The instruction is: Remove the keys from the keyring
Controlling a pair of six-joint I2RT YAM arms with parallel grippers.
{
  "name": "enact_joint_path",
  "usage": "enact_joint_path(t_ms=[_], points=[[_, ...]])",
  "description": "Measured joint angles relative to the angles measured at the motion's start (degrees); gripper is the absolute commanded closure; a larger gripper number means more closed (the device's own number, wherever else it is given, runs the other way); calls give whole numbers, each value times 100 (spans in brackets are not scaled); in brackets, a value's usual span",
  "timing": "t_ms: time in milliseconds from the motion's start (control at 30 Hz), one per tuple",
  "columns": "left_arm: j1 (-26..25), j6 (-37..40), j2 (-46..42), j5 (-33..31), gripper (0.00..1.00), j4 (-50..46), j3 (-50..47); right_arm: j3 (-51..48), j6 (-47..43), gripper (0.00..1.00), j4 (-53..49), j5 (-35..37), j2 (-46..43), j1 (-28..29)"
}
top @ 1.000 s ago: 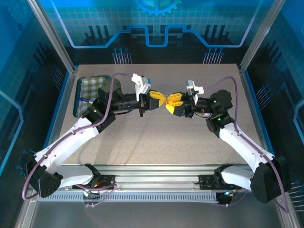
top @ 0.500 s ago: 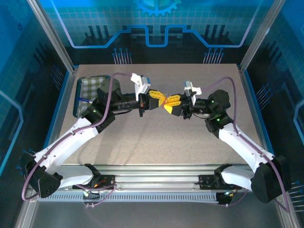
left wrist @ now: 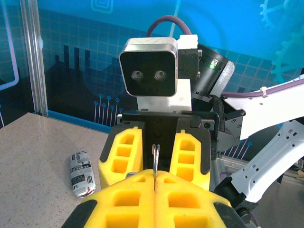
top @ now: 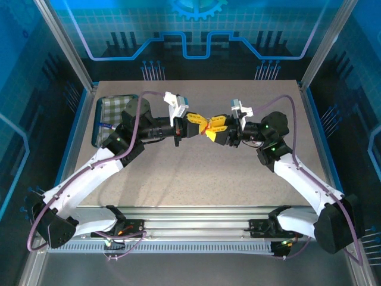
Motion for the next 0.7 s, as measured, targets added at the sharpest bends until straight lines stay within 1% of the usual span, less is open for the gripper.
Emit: enact_joint_path(t_ms=[33,100,133,200,367,467,533,700], points=[[0,0,2,0,100,0,0,17,122,78,114,-57,55,0],[11,-4,-2,0,100,15,0,39,330,79,350,-151,168,-4],[20,-17,-2,0,100,26,0,52,450,77,470,-190,236,-4],[22,-24,-2,2,100,35,0,61,667,72,680,-245,345,-4],[22,-37,-4,2,100,39,0,76,1180,71,1163,-382,555,-4],[22,-37,-9,2,100,44,0,76,1392,75,1392,-411,592,-4],[22,-37,-20,2,100,57,0,81,1497,81,1499,-431,595,-7],[26,-37,-37,0,100,118,0,81,1670,83,1661,-472,595,-44]])
